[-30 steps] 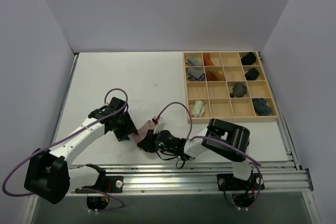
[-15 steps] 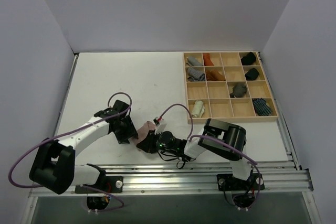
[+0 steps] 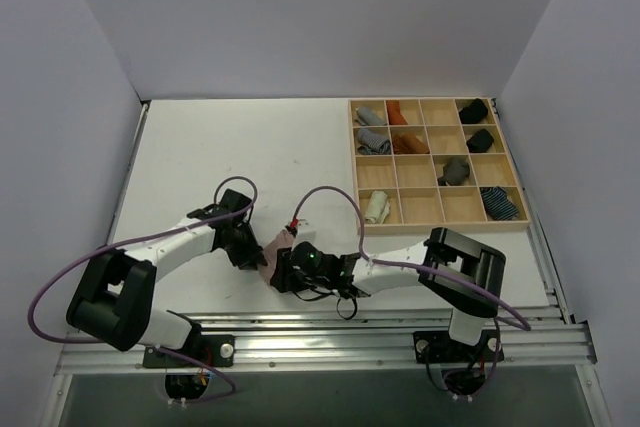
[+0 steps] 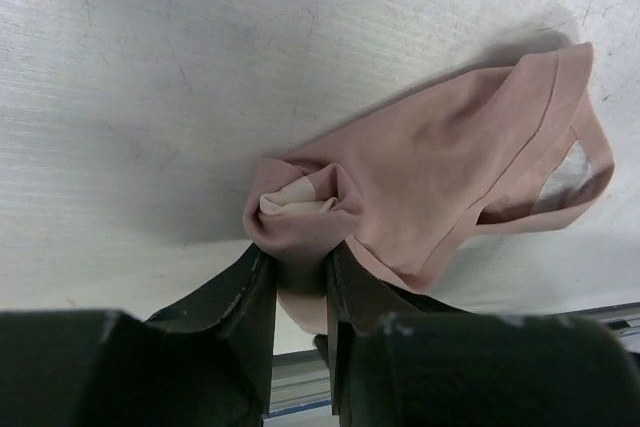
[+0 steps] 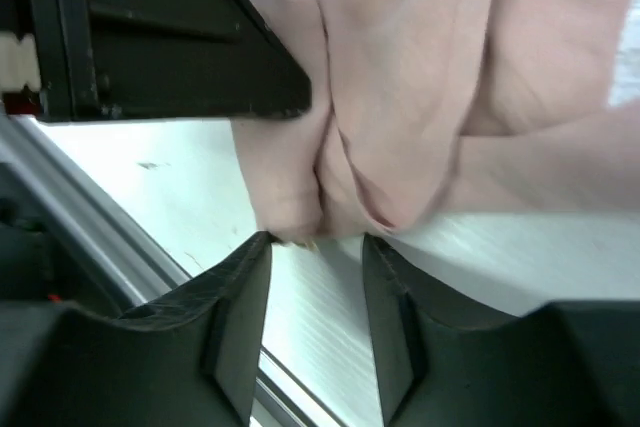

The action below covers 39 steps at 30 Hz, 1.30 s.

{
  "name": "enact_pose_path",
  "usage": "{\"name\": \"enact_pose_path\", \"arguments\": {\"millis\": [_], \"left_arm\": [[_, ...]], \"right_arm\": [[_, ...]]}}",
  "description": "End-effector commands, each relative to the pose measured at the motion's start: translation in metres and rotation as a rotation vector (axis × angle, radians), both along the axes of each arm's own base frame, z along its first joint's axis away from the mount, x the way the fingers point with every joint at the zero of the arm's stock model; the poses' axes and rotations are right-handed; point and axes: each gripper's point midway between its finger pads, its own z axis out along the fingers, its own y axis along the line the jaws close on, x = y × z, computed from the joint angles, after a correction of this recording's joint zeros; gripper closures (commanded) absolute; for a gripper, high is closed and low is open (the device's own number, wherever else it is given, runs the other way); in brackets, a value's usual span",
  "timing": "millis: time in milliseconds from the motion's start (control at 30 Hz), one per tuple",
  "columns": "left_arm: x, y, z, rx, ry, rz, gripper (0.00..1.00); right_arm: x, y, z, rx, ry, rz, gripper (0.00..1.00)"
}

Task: Roll the underwear

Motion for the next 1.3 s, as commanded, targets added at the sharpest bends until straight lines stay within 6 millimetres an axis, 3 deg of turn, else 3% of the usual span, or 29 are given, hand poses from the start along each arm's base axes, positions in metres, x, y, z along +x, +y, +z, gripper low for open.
{"name": "enact_pose_path", "arguments": {"millis": [0,33,167,333,500,567,833,1267], "left_arm": [[-0.024,0.028,-0.028,0.145,0.102,-0.009,0.97],[-0.025,0.029,-0.028,0.15,0.114,-0.008,0.98],[-0.032,0.03,-0.029,0.159,0.164,-0.026,0.98],[-0.034,0.032,-0.027,0.186,0.209,-0.042,0.98],[-0.033,0.027,-0.023,0.168,0.217,-0.047,0.98],[-0.032,0.026,-0.021,0.162,0.218,-0.05,0.98],[-0.038,0.026,-0.02,0.164,0.255,-0.053,0.98],[-0.039,0.021,-0.022,0.146,0.291,-0.046,0.98]], "right_arm": [[-0.006,-0.075,-0.03,-0.456,-0.028,-0.012,0.62],[-0.001,-0.079,-0.022,-0.497,-0.072,-0.012,0.61],[0.008,-0.061,0.009,-0.543,-0.194,0.016,0.57],[-0.003,-0.03,0.029,-0.557,-0.324,0.101,0.55],[-0.01,-0.005,0.032,-0.541,-0.389,0.192,0.54],[-0.007,-0.003,0.022,-0.577,-0.397,0.205,0.54],[0.012,0.007,0.017,-0.665,-0.517,0.192,0.54],[0.007,0.027,0.014,-0.638,-0.568,0.238,0.55]]}}
